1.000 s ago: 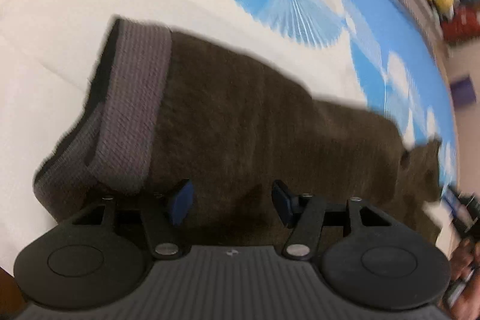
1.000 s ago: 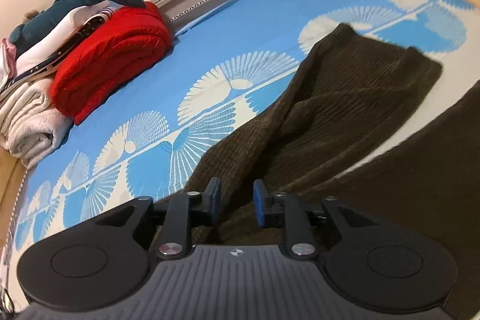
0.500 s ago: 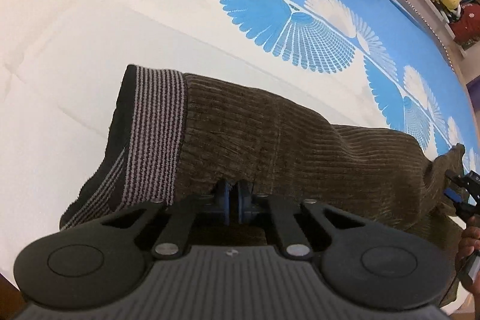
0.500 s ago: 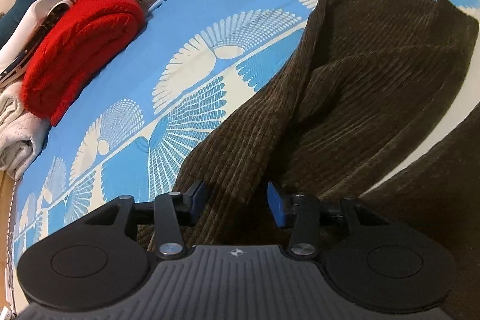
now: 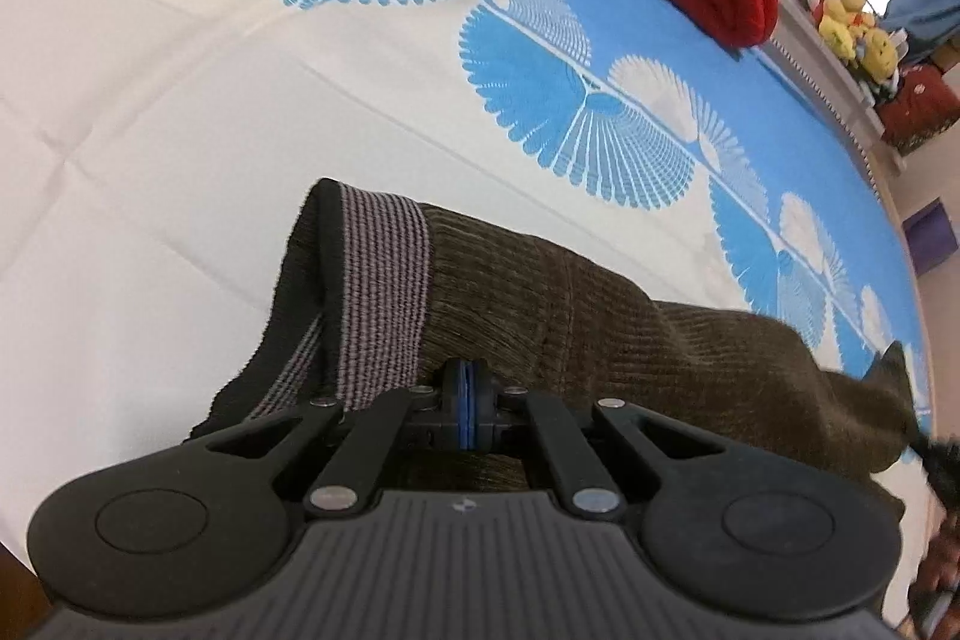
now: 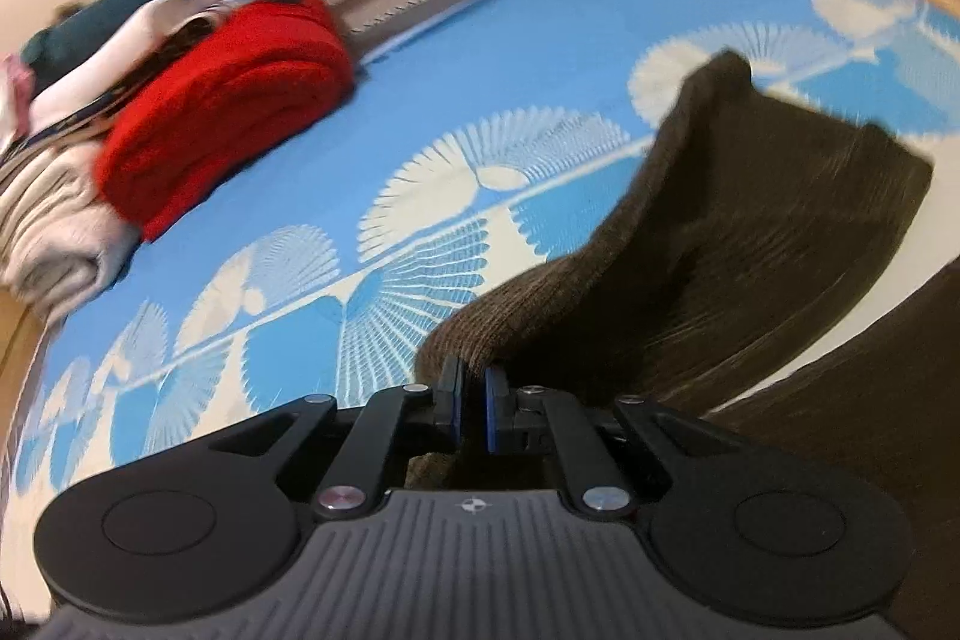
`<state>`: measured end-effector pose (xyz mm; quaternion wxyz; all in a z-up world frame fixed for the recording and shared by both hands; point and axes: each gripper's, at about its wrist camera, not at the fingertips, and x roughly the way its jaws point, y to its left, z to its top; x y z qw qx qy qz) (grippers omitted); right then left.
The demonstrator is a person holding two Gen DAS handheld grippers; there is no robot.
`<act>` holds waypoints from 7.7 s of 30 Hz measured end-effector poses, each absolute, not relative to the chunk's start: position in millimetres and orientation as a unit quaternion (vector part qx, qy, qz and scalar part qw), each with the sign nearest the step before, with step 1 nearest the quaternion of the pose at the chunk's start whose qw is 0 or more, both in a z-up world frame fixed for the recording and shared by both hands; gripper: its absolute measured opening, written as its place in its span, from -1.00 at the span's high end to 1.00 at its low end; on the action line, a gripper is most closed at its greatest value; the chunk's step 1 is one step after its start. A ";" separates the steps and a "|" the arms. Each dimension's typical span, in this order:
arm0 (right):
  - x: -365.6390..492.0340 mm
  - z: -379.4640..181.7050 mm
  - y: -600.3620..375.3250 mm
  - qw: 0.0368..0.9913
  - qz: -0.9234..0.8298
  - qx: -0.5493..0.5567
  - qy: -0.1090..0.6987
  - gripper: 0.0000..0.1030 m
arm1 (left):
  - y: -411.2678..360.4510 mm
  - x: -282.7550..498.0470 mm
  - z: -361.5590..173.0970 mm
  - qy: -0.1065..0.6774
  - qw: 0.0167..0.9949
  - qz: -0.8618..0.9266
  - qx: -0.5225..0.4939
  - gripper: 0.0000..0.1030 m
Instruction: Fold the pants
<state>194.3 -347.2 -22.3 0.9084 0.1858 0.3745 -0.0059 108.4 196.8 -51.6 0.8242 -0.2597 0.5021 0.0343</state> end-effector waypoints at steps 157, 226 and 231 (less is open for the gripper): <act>35.9 -57.0 -605.7 0.790 -0.377 0.271 0.401 0.96 | 201.9 82.8 -27.7 0.494 0.856 0.077 -0.134 0.67; 26.8 -13.0 -189.8 0.926 0.088 -0.152 0.335 0.63 | 81.2 77.1 -10.1 0.460 0.886 -0.039 0.038 -0.44; 11.5 -60.3 -163.7 0.856 0.183 -0.227 0.427 0.50 | 83.6 76.2 -17.4 0.475 0.878 -0.028 0.046 -0.45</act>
